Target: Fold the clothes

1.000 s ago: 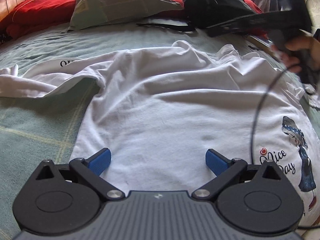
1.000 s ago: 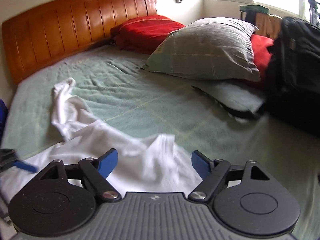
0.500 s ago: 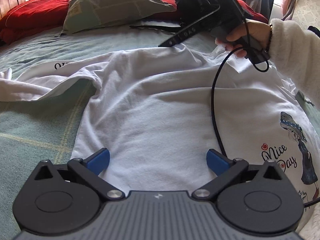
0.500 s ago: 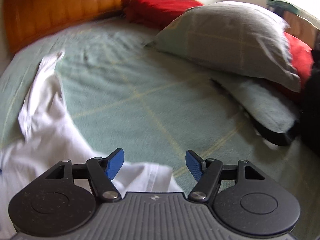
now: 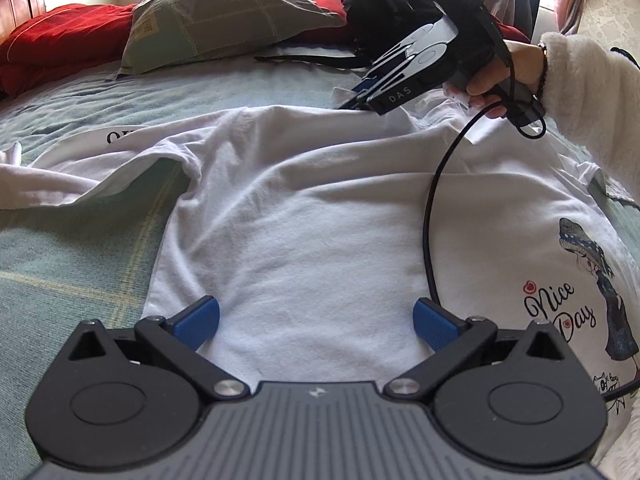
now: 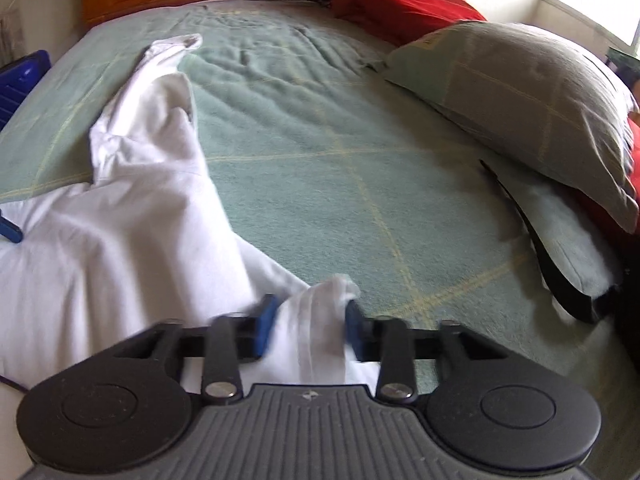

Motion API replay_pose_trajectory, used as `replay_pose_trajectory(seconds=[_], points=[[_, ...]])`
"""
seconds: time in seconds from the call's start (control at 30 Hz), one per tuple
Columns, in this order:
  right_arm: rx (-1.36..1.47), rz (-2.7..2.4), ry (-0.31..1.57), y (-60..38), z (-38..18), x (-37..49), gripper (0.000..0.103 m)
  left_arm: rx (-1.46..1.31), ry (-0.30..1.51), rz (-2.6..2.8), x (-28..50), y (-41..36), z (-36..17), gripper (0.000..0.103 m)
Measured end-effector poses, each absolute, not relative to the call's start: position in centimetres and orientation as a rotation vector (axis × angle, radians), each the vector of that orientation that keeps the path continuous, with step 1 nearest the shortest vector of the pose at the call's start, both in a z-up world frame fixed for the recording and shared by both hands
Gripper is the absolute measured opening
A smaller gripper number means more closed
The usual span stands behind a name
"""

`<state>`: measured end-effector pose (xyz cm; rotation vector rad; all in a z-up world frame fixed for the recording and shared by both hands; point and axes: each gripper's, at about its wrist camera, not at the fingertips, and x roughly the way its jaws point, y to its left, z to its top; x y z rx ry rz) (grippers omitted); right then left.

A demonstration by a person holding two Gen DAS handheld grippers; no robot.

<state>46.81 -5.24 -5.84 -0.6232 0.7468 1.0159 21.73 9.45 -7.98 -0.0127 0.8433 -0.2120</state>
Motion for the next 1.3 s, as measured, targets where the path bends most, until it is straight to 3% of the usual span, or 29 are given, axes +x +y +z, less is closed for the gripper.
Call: replay_pose_trajectory(seconds=[0.07,0.33,0.57,0.63,0.67,0.73,0.93,1.3], points=[[-0.628,1.005,0.727,-5.1,-5.6,46.5,0.015,-0.013,0.842,-0.21,21.7,9.4,-7.9,0.102],[-0.533,0.931,0.598,-4.8,-3.0,48.0,0.013,-0.04,0.801,-0.19,21.3,10.0,-6.8,0.102],[-0.528,0.914,0.62,-3.1,-3.6,49.8,0.013,-0.055,0.771,-0.182,20.8,10.5,-5.7,0.102],[-0.526,0.882,0.671,-2.9,-4.4,50.8,0.017,-0.051,0.77,-0.176,20.7,10.5,-5.6,0.102],[-0.522,0.853,0.692,-2.8,-4.8,51.2,0.027,-0.051,0.768,-0.175,20.7,10.5,-5.6,0.102],[-0.494,0.798,0.687,-3.2,-4.7,51.9,0.035,-0.051,0.765,-0.173,20.6,10.5,-5.5,0.102],[-0.529,0.918,0.574,-1.5,-2.2,49.5,0.035,-0.05,0.766,-0.171,20.7,10.6,-5.6,0.102],[-0.879,1.115,0.56,1.7,-5.9,44.2,0.036,-0.063,0.778,-0.162,20.3,11.0,-5.7,0.102]])
